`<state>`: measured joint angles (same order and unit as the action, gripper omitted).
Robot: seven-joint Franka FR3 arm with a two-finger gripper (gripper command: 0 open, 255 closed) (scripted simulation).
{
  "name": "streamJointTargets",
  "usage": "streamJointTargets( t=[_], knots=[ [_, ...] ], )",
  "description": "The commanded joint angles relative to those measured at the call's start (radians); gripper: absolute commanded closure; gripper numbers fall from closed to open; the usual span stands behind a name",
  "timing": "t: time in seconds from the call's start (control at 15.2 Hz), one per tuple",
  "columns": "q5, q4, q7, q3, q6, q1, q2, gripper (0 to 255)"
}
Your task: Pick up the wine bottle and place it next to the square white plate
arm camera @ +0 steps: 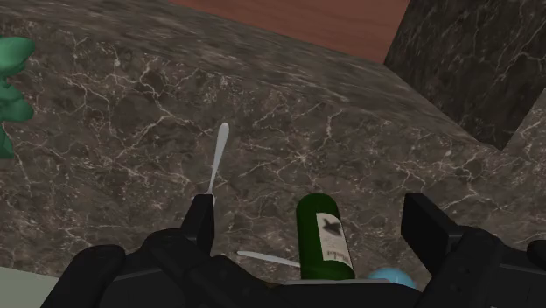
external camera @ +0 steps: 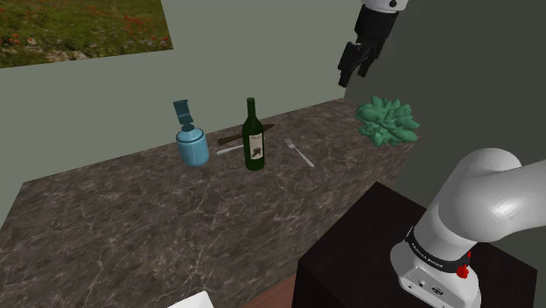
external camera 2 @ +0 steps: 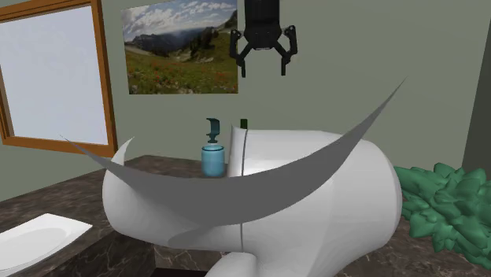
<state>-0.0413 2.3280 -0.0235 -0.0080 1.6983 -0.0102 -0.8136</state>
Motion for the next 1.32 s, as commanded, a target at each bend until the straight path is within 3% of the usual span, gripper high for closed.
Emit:
streamJointTargets(
  t=[0.0, 0.66, 1.25],
  knots=[
    [0.0, 0.0, 0.0, 0.0, 0.0, 0.0, 0.0, 0],
    [0.027, -0.164, 0.105, 0.055, 0.183, -0.003, 0.38, 0],
    [0.019, -0.425, 0.193, 0.09, 0.251, -0.005, 0.739, 0]
  ],
)
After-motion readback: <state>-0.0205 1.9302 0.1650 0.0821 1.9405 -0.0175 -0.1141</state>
